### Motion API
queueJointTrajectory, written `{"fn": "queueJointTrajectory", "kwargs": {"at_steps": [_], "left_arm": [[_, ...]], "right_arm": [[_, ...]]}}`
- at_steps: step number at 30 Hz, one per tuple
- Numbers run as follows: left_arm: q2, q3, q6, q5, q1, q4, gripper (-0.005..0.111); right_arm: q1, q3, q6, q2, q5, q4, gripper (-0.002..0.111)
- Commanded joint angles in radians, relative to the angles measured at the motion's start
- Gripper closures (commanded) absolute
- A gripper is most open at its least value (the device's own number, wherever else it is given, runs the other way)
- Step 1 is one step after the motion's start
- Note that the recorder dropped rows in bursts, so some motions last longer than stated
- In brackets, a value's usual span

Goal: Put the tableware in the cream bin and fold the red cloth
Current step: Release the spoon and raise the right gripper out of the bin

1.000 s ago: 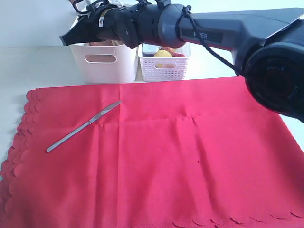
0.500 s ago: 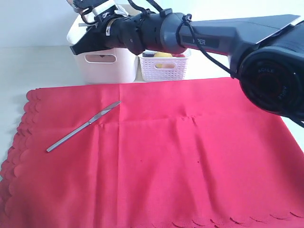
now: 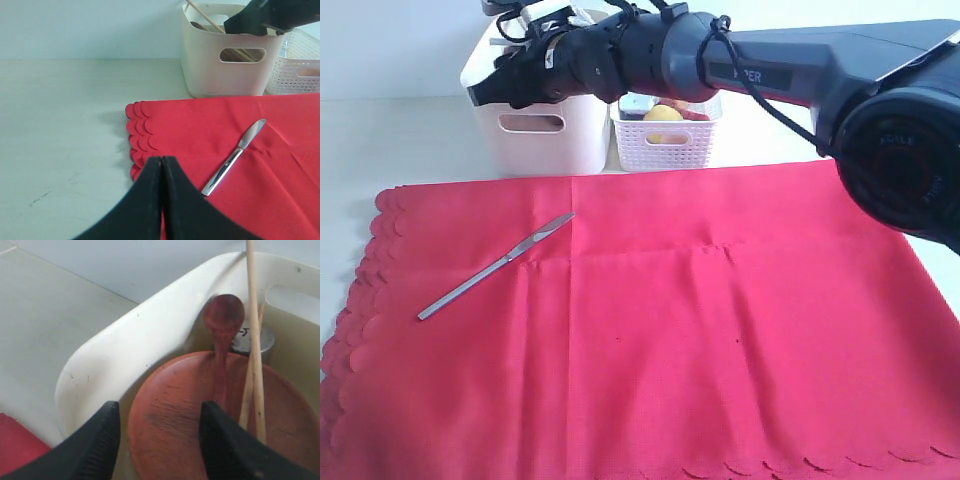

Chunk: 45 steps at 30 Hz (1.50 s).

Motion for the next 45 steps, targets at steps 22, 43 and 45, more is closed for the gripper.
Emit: {"fn": "queueJointTrajectory", "kwargs": {"at_steps": [22, 43, 45], "left_arm": [[-0.005, -0.003, -0.004, -0.012, -0.006, 0.003, 0.105], [-0.005, -0.003, -0.004, -0.012, -0.006, 0.003, 0.105], [-0.005, -0.003, -0.004, -0.012, -0.006, 0.003, 0.105]], "right_arm": [[-0.003, -0.005, -0.031, -0.29, 0.816, 0.063, 0.06], [-0.003, -0.001, -0.23, -0.515, 1.039, 0.076, 0.085], [-0.003, -0.001, -0.235, -0.541, 1.039, 0.076, 0.092]]}}
